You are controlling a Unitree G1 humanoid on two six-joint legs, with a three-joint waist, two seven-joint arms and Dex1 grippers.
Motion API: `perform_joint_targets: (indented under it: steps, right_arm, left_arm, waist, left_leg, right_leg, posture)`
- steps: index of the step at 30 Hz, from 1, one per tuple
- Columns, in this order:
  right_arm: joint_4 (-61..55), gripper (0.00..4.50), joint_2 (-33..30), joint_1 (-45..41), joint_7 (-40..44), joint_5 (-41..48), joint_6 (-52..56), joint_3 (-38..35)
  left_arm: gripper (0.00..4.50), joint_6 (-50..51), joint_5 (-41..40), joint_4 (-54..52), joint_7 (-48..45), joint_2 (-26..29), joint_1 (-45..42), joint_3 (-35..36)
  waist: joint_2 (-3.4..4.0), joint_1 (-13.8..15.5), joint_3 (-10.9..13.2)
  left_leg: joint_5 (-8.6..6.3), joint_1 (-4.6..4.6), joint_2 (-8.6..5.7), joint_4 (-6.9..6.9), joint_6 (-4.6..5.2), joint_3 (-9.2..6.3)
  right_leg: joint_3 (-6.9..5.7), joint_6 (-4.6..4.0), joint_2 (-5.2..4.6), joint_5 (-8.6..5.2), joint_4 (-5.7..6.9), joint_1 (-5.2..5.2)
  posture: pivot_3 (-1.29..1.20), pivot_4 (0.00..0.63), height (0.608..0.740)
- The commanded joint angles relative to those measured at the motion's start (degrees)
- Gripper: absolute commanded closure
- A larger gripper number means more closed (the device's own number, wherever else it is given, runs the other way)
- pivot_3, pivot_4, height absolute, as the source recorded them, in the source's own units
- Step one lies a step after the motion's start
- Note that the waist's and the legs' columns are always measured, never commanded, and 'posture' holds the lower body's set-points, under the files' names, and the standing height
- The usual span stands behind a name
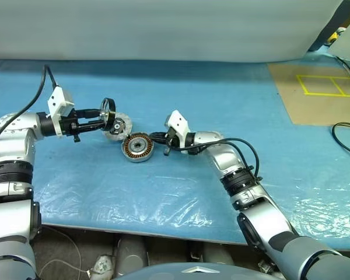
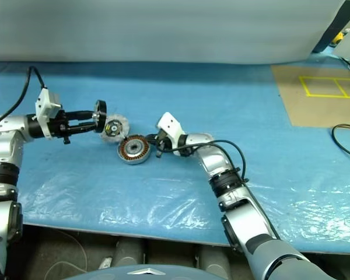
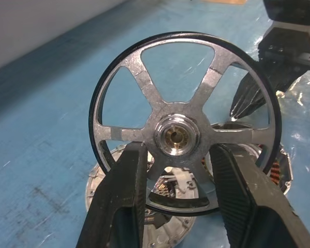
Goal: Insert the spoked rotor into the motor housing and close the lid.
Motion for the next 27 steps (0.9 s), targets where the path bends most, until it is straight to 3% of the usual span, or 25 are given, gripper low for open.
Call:
perform_joint_targets:
  steps: [1,11,27]
  right_arm:
    - [-2.52,4.50,-0.10,-0.29,-0.11,0.77,-0.21,-0.03]
    - [-2.62,4.50,-0.62,-0.34,-0.64,0.48,-0.21,0.02]
    - [-2.41,4.50,-0.77,-0.38,-1.58,0.26,-0.54,0.11]
  left_arm:
    - [3.02,1.90,-2.74,-6.60,2.24,-1.13,2.18,1.20]
    - [3.02,3.68,-2.29,-13.89,5.94,-3.01,8.20,-0.67]
    - [3.02,2.09,-0.44,-15.63,8.73,-4.41,11.77,-4.26]
  waist:
    - [0.00,0.00,0.00]
    - [0.00,-0.13,0.00]
    - [0.00,-0.12,0.00]
  left_leg:
    - [0.00,0.00,0.00,0.00,0.00,0.00]
    - [0.00,0.00,-0.01,0.00,0.00,0.00]
    - [0.00,0.01,-0.02,0.00,0.01,0.00]
  right_leg:
    - [0.00,0.00,0.00,0.00,0.00,0.00]
    - [0.01,0.00,0.01,0.00,-0.02,0.00]
    - [0.01,0.01,0.01,0.00,-0.01,0.00]
  posture:
    - [0.00,0.150,0.740]
    - [0.00,0.150,0.740]
    - [0.00,0.150,0.740]
